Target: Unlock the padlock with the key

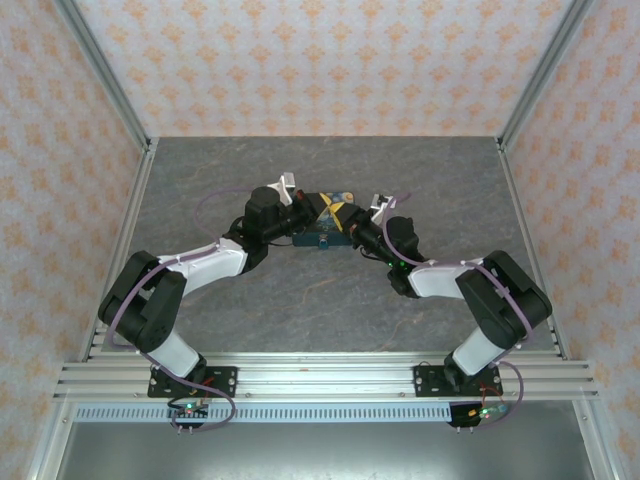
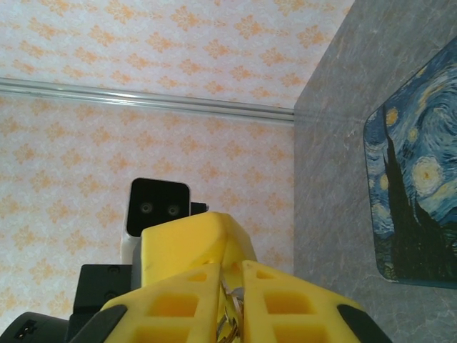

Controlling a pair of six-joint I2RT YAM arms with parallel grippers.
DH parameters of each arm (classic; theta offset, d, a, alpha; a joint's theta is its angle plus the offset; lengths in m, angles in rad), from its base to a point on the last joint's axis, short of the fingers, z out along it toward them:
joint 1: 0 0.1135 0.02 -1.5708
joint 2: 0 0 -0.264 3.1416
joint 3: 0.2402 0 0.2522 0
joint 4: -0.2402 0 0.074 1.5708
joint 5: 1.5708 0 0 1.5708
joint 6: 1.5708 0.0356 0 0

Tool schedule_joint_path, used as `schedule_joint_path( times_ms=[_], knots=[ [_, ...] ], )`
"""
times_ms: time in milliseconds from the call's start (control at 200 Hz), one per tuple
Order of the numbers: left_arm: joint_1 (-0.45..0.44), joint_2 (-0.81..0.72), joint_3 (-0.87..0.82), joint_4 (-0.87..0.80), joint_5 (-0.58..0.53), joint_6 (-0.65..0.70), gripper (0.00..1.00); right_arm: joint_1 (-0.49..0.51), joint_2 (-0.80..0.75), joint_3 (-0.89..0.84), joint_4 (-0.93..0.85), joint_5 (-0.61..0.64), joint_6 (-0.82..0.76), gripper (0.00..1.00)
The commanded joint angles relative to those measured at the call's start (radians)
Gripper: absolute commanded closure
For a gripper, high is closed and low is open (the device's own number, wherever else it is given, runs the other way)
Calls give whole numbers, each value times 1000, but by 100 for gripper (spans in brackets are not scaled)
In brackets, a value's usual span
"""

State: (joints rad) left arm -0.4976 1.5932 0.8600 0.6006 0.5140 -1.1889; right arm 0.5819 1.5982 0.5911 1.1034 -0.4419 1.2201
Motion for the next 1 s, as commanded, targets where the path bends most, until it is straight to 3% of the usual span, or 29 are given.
schedule_joint_path(
  times_ms=[0,205,310,435,566,721,996],
  knots=[
    [-7,-16,-9,15,-12,-5,100,1,-3,24,45,0,-4,85],
    [-7,-16,-3,3,-20,2,100,1,-24,-23,58,21,-5,61],
    [-7,-15,2,1,-20,1,100,-2,-38,-31,47,25,-12,59],
    [-7,-17,1,3,-20,0,100,-5,-38,-25,41,26,-10,62],
    [-7,-20,-2,1,-21,0,100,-5,-30,-17,41,21,-8,72],
    [-7,-20,-3,1,-23,0,100,-4,-23,-8,48,4,-7,72],
    [-7,-15,-4,2,-25,0,100,-4,-14,-9,57,-3,-3,89]
  ],
)
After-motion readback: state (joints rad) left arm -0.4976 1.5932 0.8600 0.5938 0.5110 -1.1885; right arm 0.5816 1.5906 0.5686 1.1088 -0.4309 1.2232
